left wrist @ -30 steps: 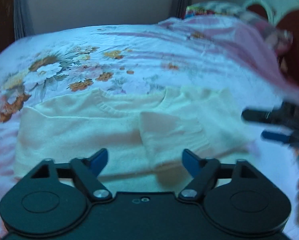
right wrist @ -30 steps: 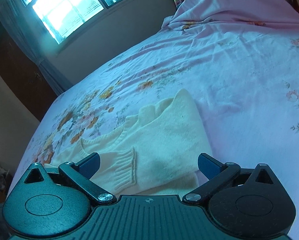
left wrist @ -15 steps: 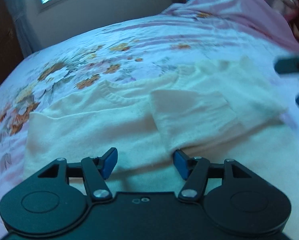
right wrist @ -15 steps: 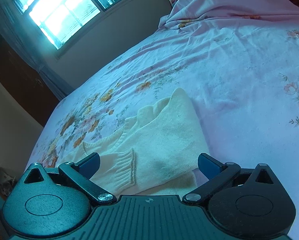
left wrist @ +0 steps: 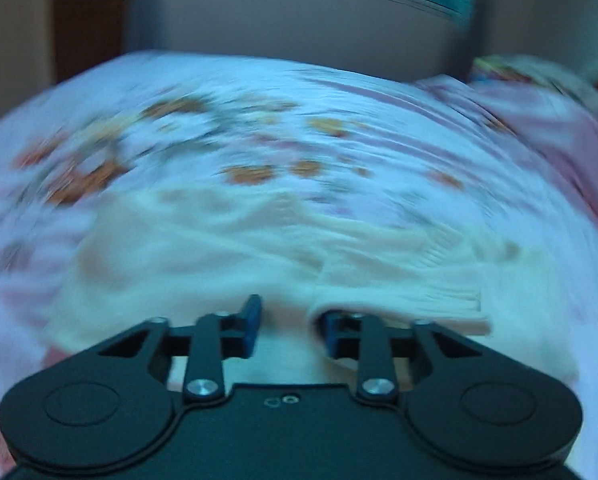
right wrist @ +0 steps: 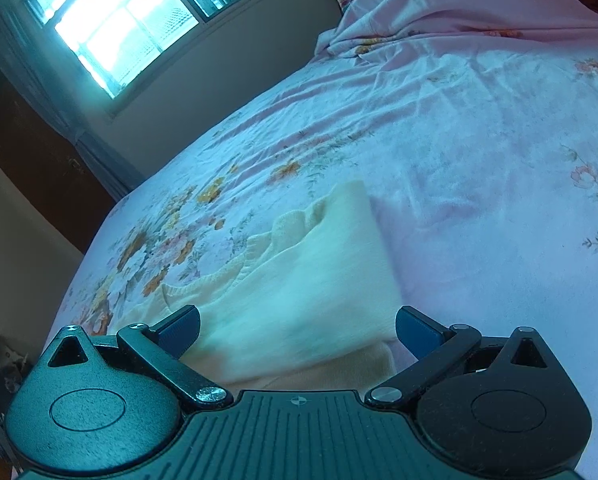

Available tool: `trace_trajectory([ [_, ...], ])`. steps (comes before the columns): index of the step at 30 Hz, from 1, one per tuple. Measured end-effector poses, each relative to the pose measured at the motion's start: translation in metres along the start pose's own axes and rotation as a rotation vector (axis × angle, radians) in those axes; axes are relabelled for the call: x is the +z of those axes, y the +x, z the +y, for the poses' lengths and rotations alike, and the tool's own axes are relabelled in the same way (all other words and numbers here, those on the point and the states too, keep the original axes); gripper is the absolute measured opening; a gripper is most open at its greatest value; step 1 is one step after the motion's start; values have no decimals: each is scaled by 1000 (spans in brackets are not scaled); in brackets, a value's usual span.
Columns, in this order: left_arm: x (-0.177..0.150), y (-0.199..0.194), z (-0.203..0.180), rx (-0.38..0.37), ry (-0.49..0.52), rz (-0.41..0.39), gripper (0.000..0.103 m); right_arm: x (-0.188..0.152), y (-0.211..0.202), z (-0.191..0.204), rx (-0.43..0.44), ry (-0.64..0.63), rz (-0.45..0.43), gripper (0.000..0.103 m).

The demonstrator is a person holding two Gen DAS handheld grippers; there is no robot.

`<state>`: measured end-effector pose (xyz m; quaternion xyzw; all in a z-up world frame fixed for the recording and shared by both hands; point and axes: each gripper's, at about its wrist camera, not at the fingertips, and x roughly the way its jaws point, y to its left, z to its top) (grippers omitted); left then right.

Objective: Fold small clothes

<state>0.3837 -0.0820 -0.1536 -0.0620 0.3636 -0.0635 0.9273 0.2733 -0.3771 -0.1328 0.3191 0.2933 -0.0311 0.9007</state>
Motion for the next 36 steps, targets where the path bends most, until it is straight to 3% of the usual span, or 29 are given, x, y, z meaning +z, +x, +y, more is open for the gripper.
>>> trace_trajectory([
  [3, -2, -1, 51, -84, -216, 59, 22, -1, 2, 3, 3, -10, -3, 103],
  [4, -5, 2, 60, -106, -234, 98, 27, -2, 4, 5, 2, -12, 1, 103],
  [6, -7, 4, 72, -149, -242, 116, 27, -4, 9, 7, 2, -12, 10, 103],
  [9, -3, 1, 73, -130, -241, 96, 34, -8, 15, 17, -12, -42, 19, 103],
  [13, 0, -2, 99, -135, -441, 57, 47, -7, 22, 31, -17, -91, 27, 103],
  [15, 1, 1, 111, -128, -479, 75, 47, -6, 28, 35, -11, -104, 41, 103],
  [21, 4, -19, 125, -144, -432, 36, 47, -10, 45, 40, -32, -139, 77, 103],
  [25, 11, -18, 111, -155, -332, 31, 47, -16, 56, 48, -82, -205, 75, 103],
  [26, 10, -13, 106, -141, -300, 46, 51, -19, 63, 49, -120, -243, 91, 103],
  [28, 6, 6, 101, -93, -244, 136, 48, -27, 86, 44, -185, -287, 207, 102],
  [31, 3, -8, 96, -91, -184, 113, 50, -31, 79, 51, -204, -347, 178, 102],
  [33, 1, -18, 88, -106, -105, 84, 58, -33, 68, 58, -186, -359, 133, 103],
  [34, -2, -16, 84, -76, -68, 100, 65, -38, 69, 61, -206, -392, 128, 103],
  [36, -9, -5, 86, -40, -58, 172, 59, -48, 89, 60, -276, -446, 234, 103],
])
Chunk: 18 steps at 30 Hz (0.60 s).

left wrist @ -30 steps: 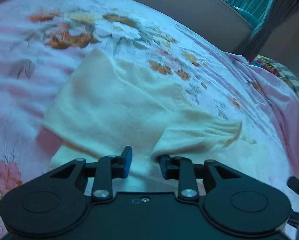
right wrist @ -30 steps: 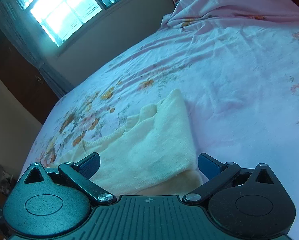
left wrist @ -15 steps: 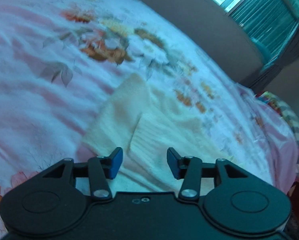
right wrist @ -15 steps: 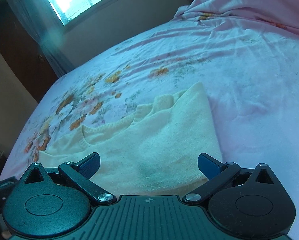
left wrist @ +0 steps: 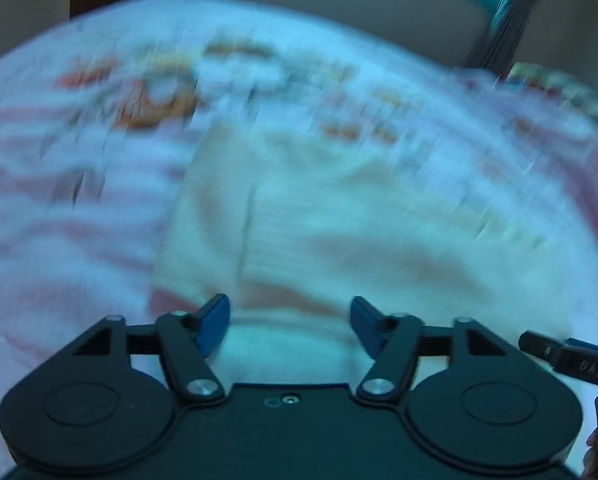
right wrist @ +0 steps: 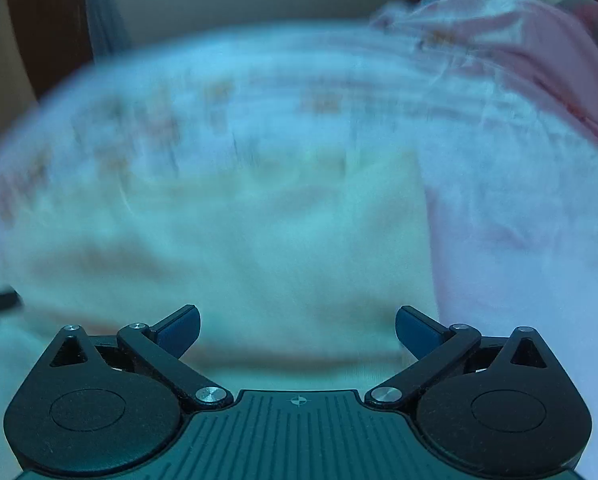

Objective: Fold small clothes

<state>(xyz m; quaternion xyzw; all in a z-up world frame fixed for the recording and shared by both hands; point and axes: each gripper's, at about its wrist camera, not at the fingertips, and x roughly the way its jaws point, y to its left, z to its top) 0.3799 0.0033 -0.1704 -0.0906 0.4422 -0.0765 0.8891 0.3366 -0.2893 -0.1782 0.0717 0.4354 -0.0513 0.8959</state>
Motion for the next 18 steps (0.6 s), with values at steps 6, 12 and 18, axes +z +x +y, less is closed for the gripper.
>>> trace_trajectory([
  [6, -19, -33, 8, -45, 58, 3, 61, -18, -40, 3, 59, -1, -58, 103],
  [12, -63, -57, 15, -46, 104, 52, 61, -62, -64, 11, 83, -10, -10, 103],
  [18, -100, -89, 18, -48, 136, 63, 62, -108, -91, 15, 91, -21, 6, 103],
])
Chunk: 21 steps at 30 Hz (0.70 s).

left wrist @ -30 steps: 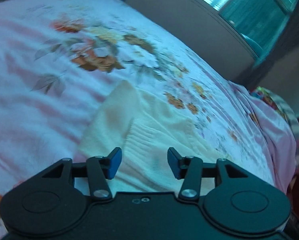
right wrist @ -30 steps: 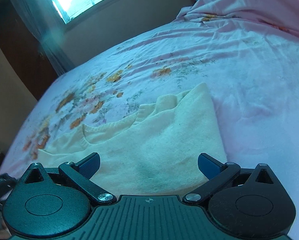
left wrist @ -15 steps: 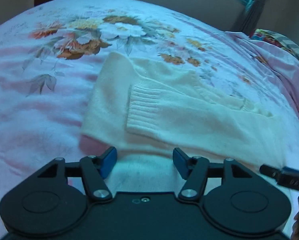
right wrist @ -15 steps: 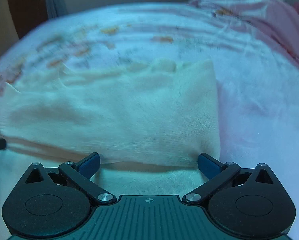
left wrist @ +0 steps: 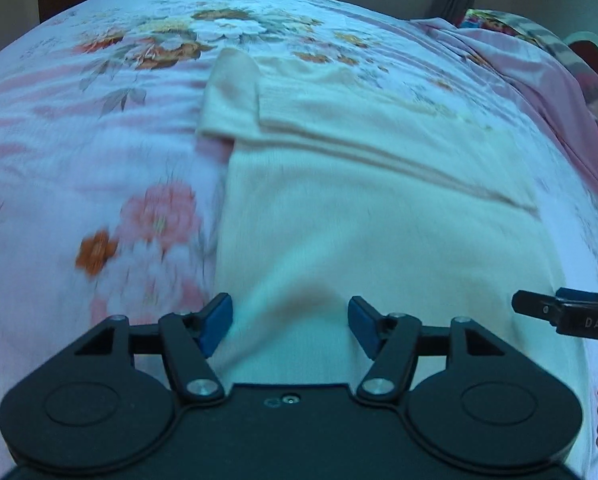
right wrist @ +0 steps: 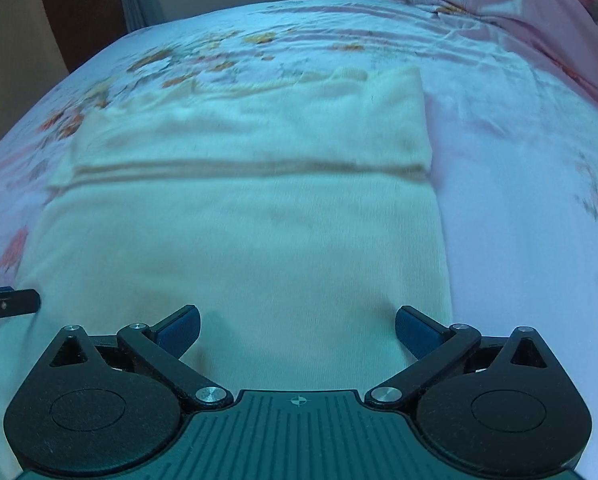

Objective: Fold small clothes

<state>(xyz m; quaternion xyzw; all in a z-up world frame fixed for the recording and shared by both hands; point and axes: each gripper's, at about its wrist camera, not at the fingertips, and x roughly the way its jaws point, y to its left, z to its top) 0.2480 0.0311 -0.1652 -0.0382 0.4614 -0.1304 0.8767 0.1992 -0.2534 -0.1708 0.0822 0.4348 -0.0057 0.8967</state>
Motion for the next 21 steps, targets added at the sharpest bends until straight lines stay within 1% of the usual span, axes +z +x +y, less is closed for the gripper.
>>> trace_trajectory([
  [3, -18, -14, -2, 13, 26, -5, 62, -20, -17, 7, 10, -17, -12, 103],
  [4, -23, -18, -1, 12, 22, 13, 66, -28, -22, 10, 17, -23, -7, 103],
  [5, -30, -21, 0, 2, 8, 30, 67, -37, -26, 12, 20, -24, -3, 103],
  [6, -37, -25, 1, 2, 10, 29, 67, -45, -30, 14, 24, -27, 2, 103],
  [9, -55, -38, 0, 11, 51, 35, 67, -67, -41, 18, 29, -39, 18, 103],
  [12, -70, -51, 6, 6, 49, 44, 67, -86, -54, 19, 28, -38, 22, 103],
  [16, -86, -64, 12, 24, 54, 51, 67, -106, -67, 22, 12, -71, 25, 103],
  [18, -94, -70, 19, 43, 31, 69, 68, -114, -74, 21, 9, -58, 25, 103],
  [19, -98, -73, 24, 32, 14, 74, 68, -118, -78, 20, 10, -51, 25, 103],
  [21, -106, -83, 30, 35, 11, 70, 68, -126, -84, 20, 10, -51, 28, 103],
])
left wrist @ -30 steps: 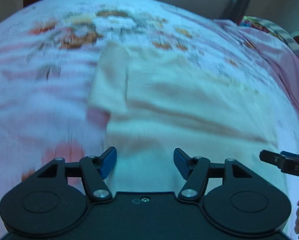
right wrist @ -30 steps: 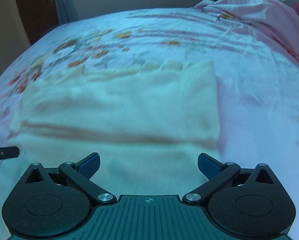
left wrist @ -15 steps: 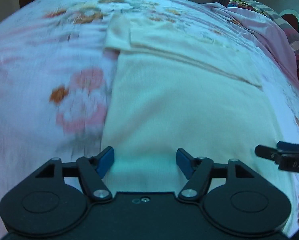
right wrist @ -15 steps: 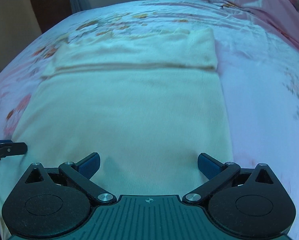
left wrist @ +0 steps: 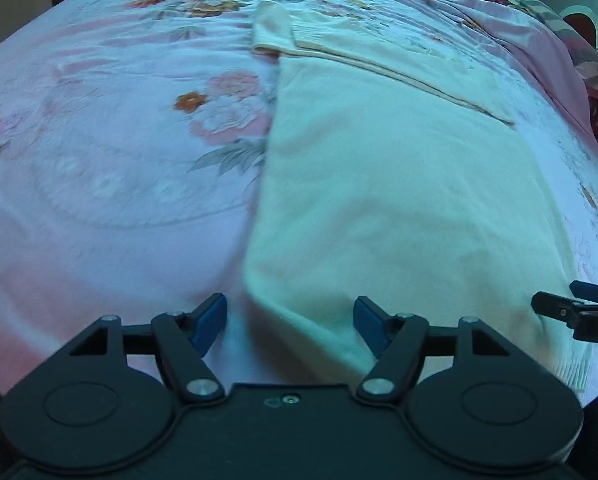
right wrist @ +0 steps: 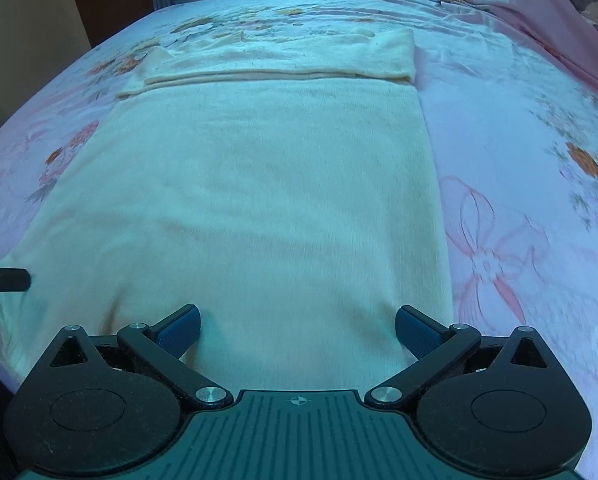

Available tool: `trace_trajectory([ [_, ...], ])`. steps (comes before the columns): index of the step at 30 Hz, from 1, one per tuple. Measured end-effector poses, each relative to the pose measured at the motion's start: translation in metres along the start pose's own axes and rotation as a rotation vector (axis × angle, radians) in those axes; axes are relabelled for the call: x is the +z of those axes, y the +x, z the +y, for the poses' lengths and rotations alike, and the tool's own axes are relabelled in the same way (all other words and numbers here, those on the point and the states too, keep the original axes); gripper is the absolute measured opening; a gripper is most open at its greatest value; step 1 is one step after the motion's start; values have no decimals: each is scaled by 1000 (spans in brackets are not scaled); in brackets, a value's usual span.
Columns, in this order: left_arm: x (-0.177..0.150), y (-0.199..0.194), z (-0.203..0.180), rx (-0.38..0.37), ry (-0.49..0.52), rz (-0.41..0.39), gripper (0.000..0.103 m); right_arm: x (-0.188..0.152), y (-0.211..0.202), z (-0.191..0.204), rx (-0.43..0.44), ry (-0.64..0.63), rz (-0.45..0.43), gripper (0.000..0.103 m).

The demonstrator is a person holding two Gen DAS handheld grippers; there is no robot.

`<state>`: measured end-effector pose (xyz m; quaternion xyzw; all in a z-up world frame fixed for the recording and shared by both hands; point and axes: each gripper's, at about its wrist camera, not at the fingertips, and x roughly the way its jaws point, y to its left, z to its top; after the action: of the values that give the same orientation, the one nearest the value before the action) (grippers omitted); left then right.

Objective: Fold small clothes
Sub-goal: 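Grasp the sweater hem with both grippers, then lift the hem with both grippers and fold it toward the collar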

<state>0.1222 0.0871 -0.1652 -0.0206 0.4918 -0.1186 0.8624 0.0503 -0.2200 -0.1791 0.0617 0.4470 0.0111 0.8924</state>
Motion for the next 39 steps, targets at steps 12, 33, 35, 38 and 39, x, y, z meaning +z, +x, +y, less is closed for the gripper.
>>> trace_trajectory([
  [12, -25, -14, 9, -45, -92, 20, 65, -18, -36, -17, -26, 55, -29, 102],
  [33, -46, -8, 8, -143, -145, 30, 21, -47, -47, -46, 42, 152, 35, 38],
  [35, -47, -7, 9, -161, -165, 31, 12, -47, -48, -47, 59, 162, 40, 30],
  [38, -46, -9, 6, -167, -157, 19, 9, -46, -49, -48, 92, 185, 49, 10],
  [39, -46, -10, 4, -170, -152, 15, 9, -45, -49, -47, 103, 185, 53, 10],
])
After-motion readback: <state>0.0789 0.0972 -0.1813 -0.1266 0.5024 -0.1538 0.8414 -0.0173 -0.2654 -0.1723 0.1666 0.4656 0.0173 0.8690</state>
